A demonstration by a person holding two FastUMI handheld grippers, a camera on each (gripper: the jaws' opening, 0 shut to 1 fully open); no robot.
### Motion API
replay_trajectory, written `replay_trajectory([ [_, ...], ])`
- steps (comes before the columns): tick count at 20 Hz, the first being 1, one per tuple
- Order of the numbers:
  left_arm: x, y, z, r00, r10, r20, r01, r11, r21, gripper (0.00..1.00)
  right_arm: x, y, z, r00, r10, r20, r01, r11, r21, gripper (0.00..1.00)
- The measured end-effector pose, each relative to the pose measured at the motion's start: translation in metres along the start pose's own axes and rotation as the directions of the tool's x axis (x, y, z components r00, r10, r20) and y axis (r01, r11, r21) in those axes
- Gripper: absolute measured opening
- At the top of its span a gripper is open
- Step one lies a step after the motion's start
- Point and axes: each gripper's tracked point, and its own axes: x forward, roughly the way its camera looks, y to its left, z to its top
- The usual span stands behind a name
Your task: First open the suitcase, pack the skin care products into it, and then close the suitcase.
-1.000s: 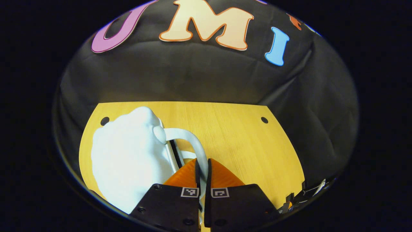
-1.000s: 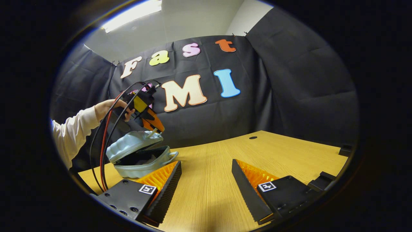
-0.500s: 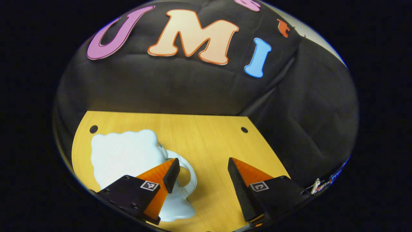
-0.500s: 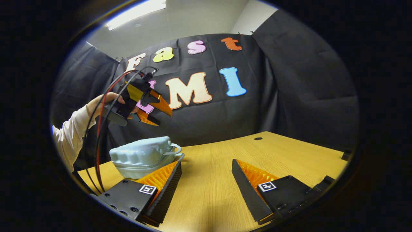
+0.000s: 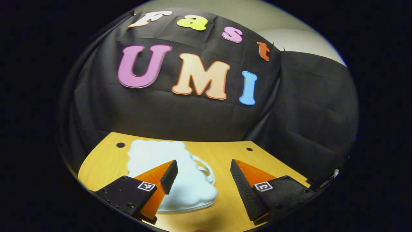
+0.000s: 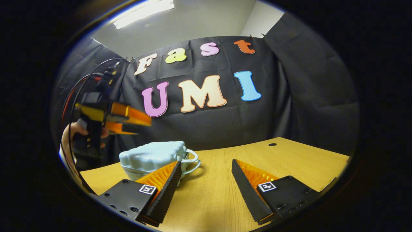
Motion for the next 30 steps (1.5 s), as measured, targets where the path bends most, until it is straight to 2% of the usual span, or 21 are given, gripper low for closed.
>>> replay_trajectory([
  [3, -0.030, 0.060, -0.035, 0.981, 0.169, 0.097, -0.173, 0.984, 0.035, 0.96, 0.010, 0.013, -0.011, 1.000, 0.012, -0.004, -0.012, 1.000, 0.002, 0.98],
  [5, -0.045, 0.090, -0.056, 0.945, 0.289, 0.153, -0.301, 0.952, 0.064, 0.96, 0.016, 0.017, -0.018, 1.000, 0.012, -0.004, -0.012, 1.000, 0.012, 0.98],
  [7, -0.055, 0.107, -0.079, 0.916, 0.360, 0.177, -0.376, 0.925, 0.064, 0.96, 0.020, 0.020, -0.026, 1.000, 0.009, -0.010, -0.009, 1.000, 0.019, 0.98],
  [11, -0.050, 0.114, -0.110, 0.912, 0.379, 0.157, -0.387, 0.922, 0.023, 0.96, 0.026, 0.023, -0.033, 1.000, -0.004, -0.006, 0.004, 1.000, -0.009, 0.98],
  [16, -0.052, 0.113, -0.103, 0.890, 0.388, 0.240, -0.422, 0.900, 0.112, 0.95, 0.034, 0.030, -0.053, 0.999, -0.003, -0.039, 0.000, 0.998, -0.067, 0.98],
  [20, -0.050, 0.112, -0.104, 0.883, 0.386, 0.265, -0.428, 0.895, 0.123, 0.95, 0.035, 0.033, -0.054, 0.999, -0.010, -0.040, 0.005, 0.993, -0.115, 0.98],
  [24, -0.053, 0.113, -0.103, 0.875, 0.390, 0.287, -0.437, 0.891, 0.123, 0.95, 0.038, 0.031, -0.052, 0.999, -0.013, -0.037, 0.009, 0.993, -0.116, 0.96],
  [26, -0.052, 0.116, -0.103, 0.871, 0.397, 0.288, -0.445, 0.887, 0.122, 0.95, 0.038, 0.031, -0.053, 0.999, -0.014, -0.036, 0.010, 0.993, -0.116, 0.99],
  [30, -0.052, 0.116, -0.105, 0.873, 0.398, 0.281, -0.442, 0.890, 0.111, 0.95, 0.039, 0.030, -0.053, 0.999, -0.017, -0.036, 0.013, 0.993, -0.116, 0.99],
])
